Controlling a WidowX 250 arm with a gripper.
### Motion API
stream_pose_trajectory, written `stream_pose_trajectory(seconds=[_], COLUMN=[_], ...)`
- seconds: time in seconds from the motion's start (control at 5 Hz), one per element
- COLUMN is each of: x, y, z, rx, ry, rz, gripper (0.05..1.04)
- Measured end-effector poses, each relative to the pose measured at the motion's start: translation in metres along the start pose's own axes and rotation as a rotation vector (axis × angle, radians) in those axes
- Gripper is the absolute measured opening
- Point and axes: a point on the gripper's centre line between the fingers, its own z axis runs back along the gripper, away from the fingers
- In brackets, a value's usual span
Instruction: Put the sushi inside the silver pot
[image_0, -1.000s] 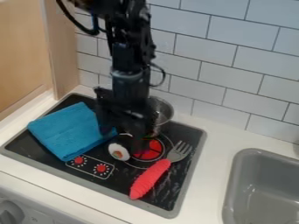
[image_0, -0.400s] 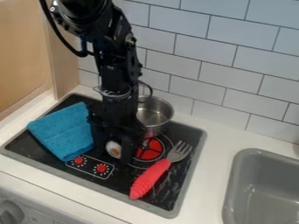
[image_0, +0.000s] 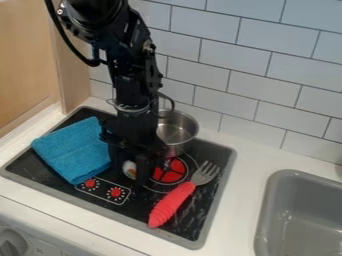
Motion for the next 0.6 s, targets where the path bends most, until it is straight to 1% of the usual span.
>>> stream_pose_trajectory(seconds=[0.2, 0.4, 0.6], x=[-0.002, -0.013, -0.018], y=[-0.001, -0.006, -0.006], z=[0.0, 0.004, 0.022], rx=[-0.005, -0.021, 0.02], ry=[0.004, 0.004, -0.025], rz=[-0.011, 0.012, 0.018], gripper=[0.498, 0.498, 0.498])
